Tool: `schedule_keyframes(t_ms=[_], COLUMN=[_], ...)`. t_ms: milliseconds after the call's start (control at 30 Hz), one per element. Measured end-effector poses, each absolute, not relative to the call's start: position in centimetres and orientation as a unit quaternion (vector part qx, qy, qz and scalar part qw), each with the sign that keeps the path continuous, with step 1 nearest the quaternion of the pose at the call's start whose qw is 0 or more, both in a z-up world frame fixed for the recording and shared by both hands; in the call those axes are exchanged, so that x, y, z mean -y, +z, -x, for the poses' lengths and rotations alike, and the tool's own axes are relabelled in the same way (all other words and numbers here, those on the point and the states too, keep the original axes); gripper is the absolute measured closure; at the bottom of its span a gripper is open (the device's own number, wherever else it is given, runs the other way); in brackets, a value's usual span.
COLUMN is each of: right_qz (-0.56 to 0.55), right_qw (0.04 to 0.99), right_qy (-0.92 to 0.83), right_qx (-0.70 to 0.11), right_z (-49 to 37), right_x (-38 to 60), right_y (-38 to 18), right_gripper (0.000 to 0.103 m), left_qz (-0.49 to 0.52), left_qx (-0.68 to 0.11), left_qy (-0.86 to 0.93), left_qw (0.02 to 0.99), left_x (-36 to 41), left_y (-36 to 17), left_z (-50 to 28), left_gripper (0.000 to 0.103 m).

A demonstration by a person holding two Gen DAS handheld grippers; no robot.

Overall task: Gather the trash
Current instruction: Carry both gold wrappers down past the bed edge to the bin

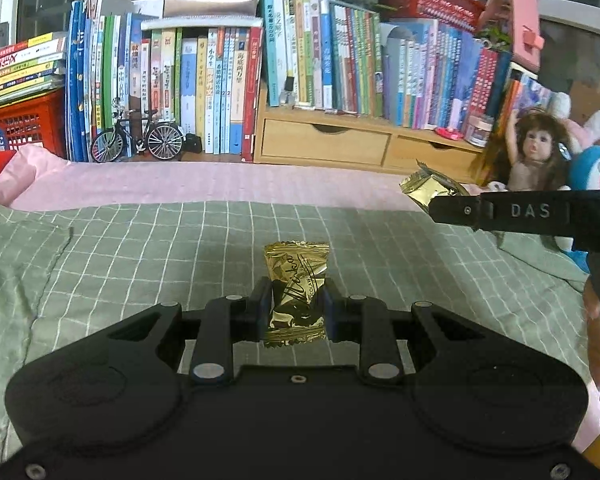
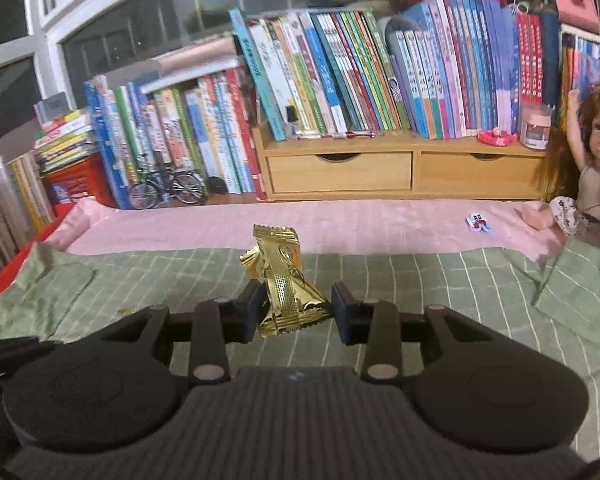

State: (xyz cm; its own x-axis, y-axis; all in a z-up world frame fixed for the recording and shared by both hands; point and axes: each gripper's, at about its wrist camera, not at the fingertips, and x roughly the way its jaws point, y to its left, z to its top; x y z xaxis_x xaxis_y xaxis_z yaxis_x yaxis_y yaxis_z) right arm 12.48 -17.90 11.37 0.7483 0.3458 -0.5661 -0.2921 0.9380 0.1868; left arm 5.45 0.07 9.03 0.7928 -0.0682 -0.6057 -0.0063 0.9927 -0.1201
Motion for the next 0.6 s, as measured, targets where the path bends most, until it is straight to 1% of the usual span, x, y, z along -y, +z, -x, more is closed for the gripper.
schedule_keyframes(t_ms=[267,433,600], right_qz=[-0.06,-0.062,-0.087], right_qw=[0.937,0.937,0.932], right_qy=[0.178,0.182,0.198], right_qx=[-0.295,-0.291,-0.29], right_z=[-6.7,-3.3,0.0], right_x=[18.0,17.3,16.9], right_y=[12.9,12.9,12.5], right_gripper=[0.06,0.06,0.06], left_qz=[0.048,0.052,0.051], left_qx=[-0.319,-0.322,-0.322], left_qy=[-0.034,-0.042,-0.051], left_qw=[0.946,0.944,0.944], left_x=[-0.5,-1.3,-2.0], left_y=[10.3,10.4,10.3], left_z=[-0.5,2.5,5.4], left_gripper=[0.078,0.078,0.078])
